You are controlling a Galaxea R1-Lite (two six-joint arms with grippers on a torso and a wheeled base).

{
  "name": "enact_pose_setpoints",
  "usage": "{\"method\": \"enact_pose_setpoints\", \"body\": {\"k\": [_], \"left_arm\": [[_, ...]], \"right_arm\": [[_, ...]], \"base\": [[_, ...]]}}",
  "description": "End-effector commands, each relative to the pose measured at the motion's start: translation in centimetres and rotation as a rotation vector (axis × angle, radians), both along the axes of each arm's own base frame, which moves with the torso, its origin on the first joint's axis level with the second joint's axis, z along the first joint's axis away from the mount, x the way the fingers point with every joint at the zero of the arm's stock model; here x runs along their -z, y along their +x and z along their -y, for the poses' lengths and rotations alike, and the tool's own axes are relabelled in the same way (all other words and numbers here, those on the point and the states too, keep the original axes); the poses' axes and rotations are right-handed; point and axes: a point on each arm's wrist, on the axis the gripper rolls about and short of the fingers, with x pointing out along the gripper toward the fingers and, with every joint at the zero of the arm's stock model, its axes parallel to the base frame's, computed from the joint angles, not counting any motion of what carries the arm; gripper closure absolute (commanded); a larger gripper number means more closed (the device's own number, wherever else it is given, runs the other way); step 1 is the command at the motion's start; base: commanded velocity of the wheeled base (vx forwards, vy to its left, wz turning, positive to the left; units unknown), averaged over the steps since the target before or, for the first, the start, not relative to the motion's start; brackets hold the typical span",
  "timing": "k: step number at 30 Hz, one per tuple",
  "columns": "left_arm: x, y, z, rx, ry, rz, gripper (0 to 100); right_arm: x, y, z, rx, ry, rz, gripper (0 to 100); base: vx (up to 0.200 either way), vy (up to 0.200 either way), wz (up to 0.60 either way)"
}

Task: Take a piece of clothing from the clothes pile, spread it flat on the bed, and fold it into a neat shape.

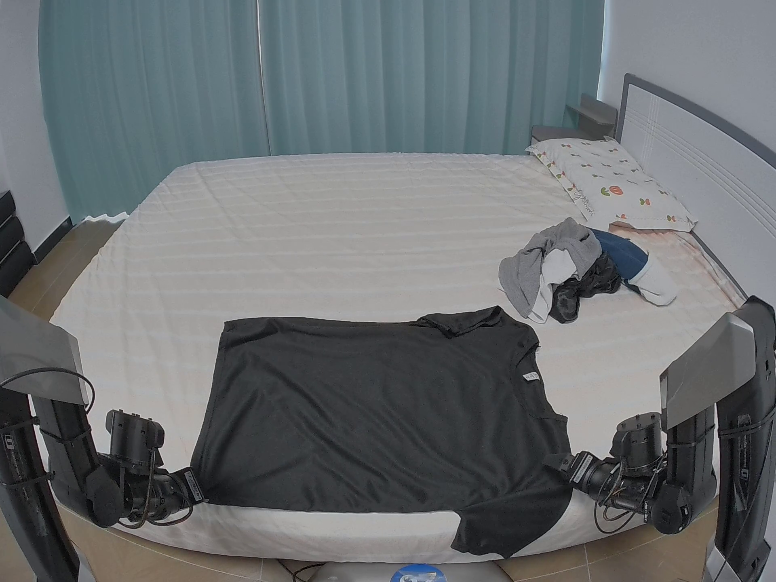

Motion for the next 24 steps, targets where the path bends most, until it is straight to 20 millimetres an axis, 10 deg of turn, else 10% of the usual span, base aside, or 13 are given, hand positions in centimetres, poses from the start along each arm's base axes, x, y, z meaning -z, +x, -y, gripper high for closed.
{"method": "enact_pose_setpoints", "body": {"k": [1,24], "left_arm": [[-0.1,-0.3,0.0,0.0,0.001,-0.007,100],[0.4,-2.8,-1.8,0.068,0.135,-0.104,100]], "right_arm": [[0.9,-0.6,-0.3,-0.041,-0.044,-0.034,100],[0.2,-2.1,0.9,-0.072,-0.176,-0.052,100]], "base": [[0.0,0.0,0.0],[0.0,0.0,0.0]]}}
